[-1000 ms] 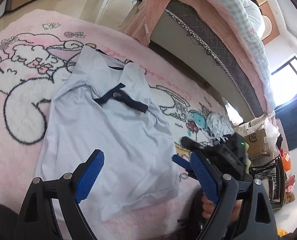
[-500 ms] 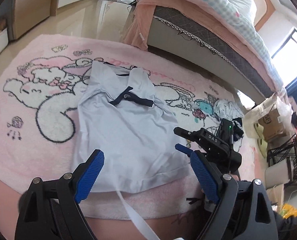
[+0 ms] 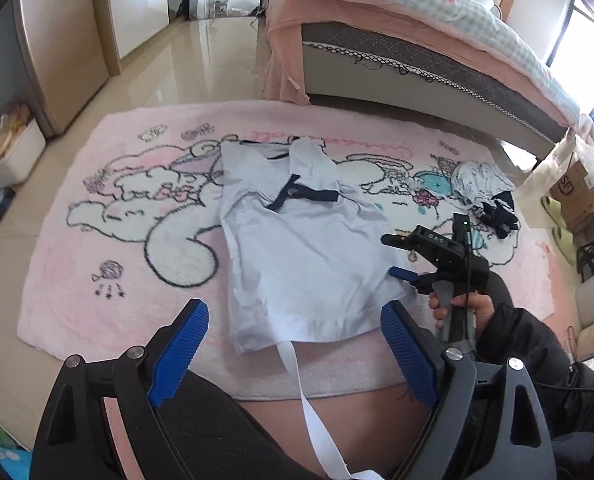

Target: Fold clothes

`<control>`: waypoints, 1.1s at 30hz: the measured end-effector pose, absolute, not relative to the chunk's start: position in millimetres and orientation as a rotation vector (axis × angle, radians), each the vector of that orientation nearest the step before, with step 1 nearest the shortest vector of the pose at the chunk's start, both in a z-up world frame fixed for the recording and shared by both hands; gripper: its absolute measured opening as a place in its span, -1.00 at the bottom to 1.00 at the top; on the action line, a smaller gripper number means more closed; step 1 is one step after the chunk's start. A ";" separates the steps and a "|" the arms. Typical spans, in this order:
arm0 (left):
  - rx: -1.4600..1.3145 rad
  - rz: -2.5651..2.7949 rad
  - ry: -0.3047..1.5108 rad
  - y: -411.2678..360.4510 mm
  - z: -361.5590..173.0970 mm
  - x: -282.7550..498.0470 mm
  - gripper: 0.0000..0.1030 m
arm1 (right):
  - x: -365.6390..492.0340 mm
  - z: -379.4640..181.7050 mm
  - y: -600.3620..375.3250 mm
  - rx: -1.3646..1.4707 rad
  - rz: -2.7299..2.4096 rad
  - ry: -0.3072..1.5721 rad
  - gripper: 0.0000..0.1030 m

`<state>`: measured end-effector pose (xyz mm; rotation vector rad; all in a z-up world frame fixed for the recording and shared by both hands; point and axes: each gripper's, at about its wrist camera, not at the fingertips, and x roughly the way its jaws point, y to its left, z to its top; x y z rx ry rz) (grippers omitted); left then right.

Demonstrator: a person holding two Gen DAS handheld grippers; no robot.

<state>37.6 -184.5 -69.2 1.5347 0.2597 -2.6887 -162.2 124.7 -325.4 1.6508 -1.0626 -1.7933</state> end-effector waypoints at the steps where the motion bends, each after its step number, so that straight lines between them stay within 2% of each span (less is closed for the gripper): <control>1: 1.530 -2.687 0.264 -185.3 -71.8 37.0 0.72 | -162.2 -323.7 124.0 1.643 -1.794 -1.056 0.60; 6: 1.558 -2.639 0.397 -193.1 -102.4 31.1 0.72 | -156.2 -309.1 99.9 1.631 -1.654 -0.973 0.60; 11: 1.623 -2.559 0.591 -198.8 -132.0 30.2 0.72 | -127.9 -282.3 53.1 1.603 -1.580 -0.647 0.60; 18: 1.681 -2.499 0.601 -195.3 -148.6 35.4 0.72 | -78.3 -300.8 15.3 1.733 -1.185 -0.710 0.60; 22: 1.663 -2.483 0.657 -202.4 -151.9 36.2 0.72 | -53.5 -305.8 1.4 1.734 -1.011 -0.840 0.60; 33: 1.603 -2.363 0.574 -216.4 -160.8 48.6 0.72 | -46.7 -326.7 -39.1 1.822 -1.044 -0.843 0.60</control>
